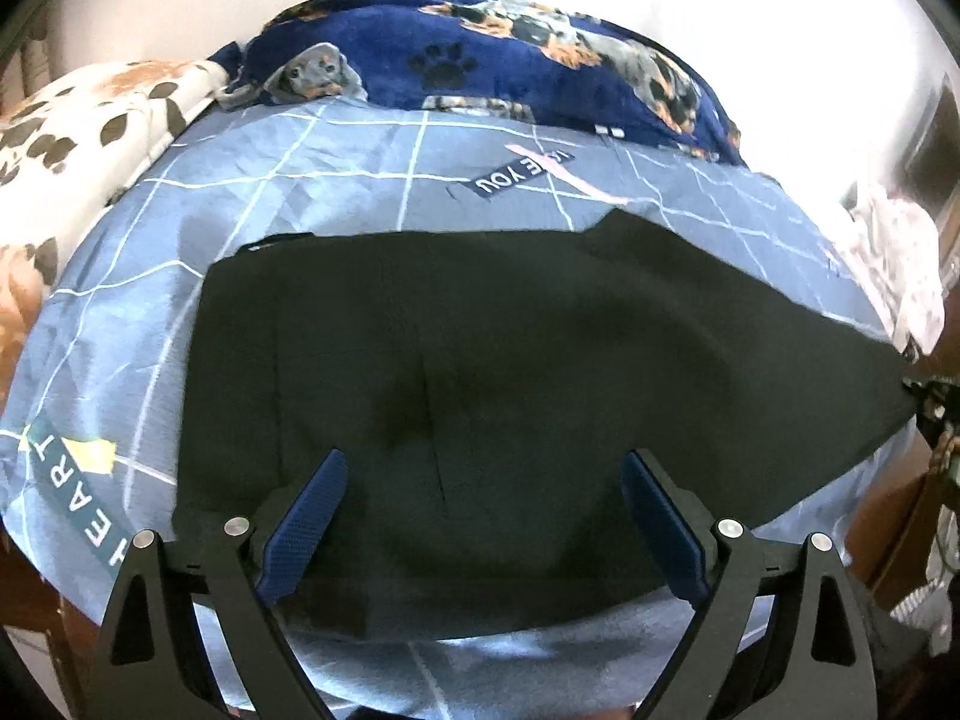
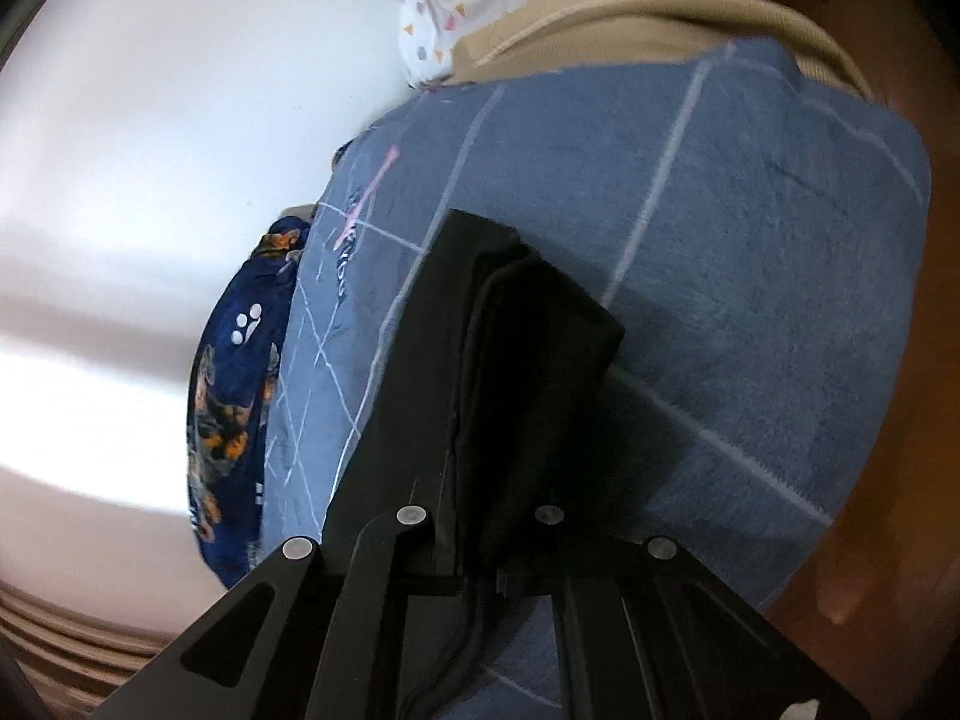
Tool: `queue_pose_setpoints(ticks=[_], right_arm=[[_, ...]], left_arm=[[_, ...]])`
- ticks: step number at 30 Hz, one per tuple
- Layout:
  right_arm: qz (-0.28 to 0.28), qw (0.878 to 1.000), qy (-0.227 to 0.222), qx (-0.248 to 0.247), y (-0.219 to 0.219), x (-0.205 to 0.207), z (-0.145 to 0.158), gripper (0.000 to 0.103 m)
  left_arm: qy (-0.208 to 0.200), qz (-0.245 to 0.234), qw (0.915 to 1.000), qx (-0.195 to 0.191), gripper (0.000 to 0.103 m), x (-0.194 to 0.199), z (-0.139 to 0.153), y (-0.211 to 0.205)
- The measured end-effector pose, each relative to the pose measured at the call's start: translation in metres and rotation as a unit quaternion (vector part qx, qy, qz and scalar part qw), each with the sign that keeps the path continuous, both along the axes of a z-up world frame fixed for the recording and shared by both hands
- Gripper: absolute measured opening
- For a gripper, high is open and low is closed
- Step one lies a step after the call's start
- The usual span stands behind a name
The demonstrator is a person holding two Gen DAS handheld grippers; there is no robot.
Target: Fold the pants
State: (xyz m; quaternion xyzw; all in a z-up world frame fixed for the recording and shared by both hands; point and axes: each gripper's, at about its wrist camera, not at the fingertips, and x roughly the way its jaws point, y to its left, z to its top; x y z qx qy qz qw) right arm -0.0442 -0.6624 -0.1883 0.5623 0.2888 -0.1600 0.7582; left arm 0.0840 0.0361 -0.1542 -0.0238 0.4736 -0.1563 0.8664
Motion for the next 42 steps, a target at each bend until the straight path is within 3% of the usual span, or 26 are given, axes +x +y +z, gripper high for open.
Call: queue_pose_setpoints(ticks=[5, 9, 15, 24, 30, 42], right_arm=[[0.013, 0.999, -0.010, -0.051, 0.021, 0.008, 0.031, 0.006], [0.040, 0.996, -0.017, -0.081, 0.040, 0.023, 0.052, 0.007], [0.084, 0.992, -0.039, -0.087, 0.081, 0.046, 0.069, 0.007], [0.176, 0.979, -0.061, -0.079, 0.170, 0.079, 0.074, 0.007], [0.232, 0.967, -0.050, -0.097, 0.226, 0.094, 0.071, 0.007], [0.296, 0.952, -0.040, -0.070, 0.293, 0.101, 0.046, 0.007]], left_arm=[[0.018, 0.024, 0.9993, -0.023, 0.093, 0.005, 0.002, 0.011], [0.007, 0.039, 0.9991, 0.016, 0.093, 0.002, 0.002, 0.010], [-0.018, 0.045, 0.9971, 0.059, 0.093, -0.003, 0.004, 0.007], [-0.026, 0.056, 0.9945, 0.084, 0.093, -0.005, 0.003, 0.009], [-0.023, 0.066, 0.9928, 0.097, 0.093, -0.005, 0.001, 0.012], [-0.011, 0.079, 0.9908, 0.109, 0.093, -0.004, 0.001, 0.013]])
